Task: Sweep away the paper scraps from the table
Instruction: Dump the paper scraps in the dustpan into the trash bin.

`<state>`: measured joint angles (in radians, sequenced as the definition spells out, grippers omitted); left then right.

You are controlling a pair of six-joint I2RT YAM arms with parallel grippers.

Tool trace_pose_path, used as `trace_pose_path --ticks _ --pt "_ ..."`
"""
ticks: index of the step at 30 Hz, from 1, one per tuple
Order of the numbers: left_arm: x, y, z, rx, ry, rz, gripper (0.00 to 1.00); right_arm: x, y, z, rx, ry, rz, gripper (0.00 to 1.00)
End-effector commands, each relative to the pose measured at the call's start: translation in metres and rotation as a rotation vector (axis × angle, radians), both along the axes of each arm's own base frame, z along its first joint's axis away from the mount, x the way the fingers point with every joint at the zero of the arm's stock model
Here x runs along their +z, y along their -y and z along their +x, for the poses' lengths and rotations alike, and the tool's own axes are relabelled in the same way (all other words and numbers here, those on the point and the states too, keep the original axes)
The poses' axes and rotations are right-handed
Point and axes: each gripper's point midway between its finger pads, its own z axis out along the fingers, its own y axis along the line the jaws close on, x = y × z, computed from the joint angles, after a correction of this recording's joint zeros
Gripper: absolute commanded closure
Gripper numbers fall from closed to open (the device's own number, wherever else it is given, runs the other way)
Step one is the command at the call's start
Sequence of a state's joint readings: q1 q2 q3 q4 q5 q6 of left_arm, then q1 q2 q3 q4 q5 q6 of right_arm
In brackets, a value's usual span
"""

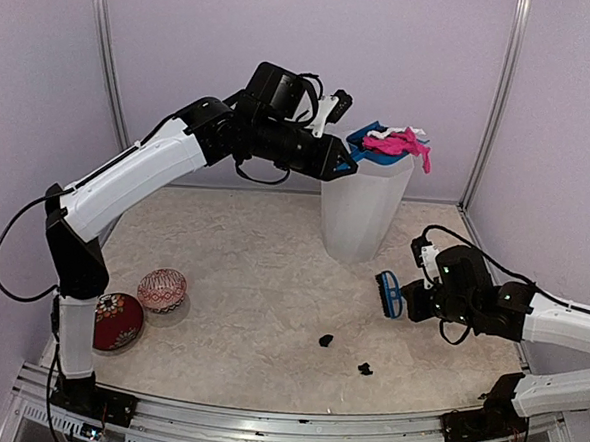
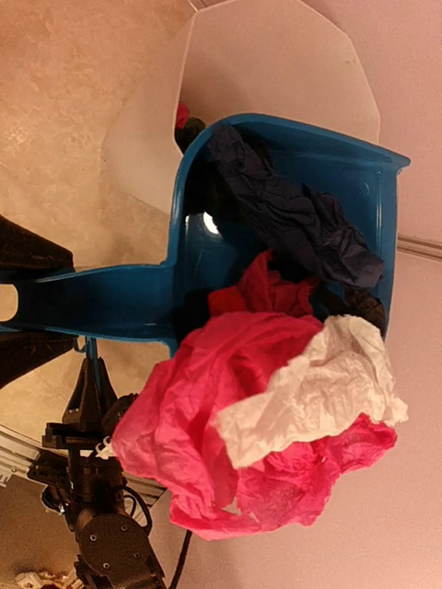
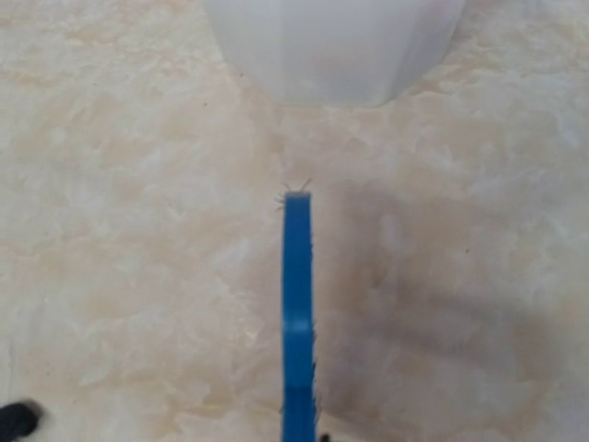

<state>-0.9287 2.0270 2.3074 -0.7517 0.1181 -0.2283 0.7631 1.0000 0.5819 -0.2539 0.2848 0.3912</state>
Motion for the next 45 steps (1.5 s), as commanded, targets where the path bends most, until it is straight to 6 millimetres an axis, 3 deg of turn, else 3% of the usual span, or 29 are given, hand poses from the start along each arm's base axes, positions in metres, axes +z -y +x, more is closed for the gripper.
trace_pose_path --ticks 1,13,28,45 --pt "0.000 0.016 0.005 -0.177 -0.111 -0.108 1.00 0.003 -0.002 -0.002 0.001 0.013 0.069 1.00" --pt "0.003 0.029 0.013 -0.438 -0.375 -0.399 1.00 0.003 0.005 -0.012 0.003 0.019 0.094 1.00" --pt "0.047 0.018 -0.004 -0.647 -0.686 -0.789 1.00 -0.003 0.007 -0.018 0.004 0.013 0.127 1.00" --pt "0.053 0.029 0.015 -0.642 -0.817 -0.960 1.00 -0.002 0.003 -0.017 0.019 0.016 0.143 1.00"
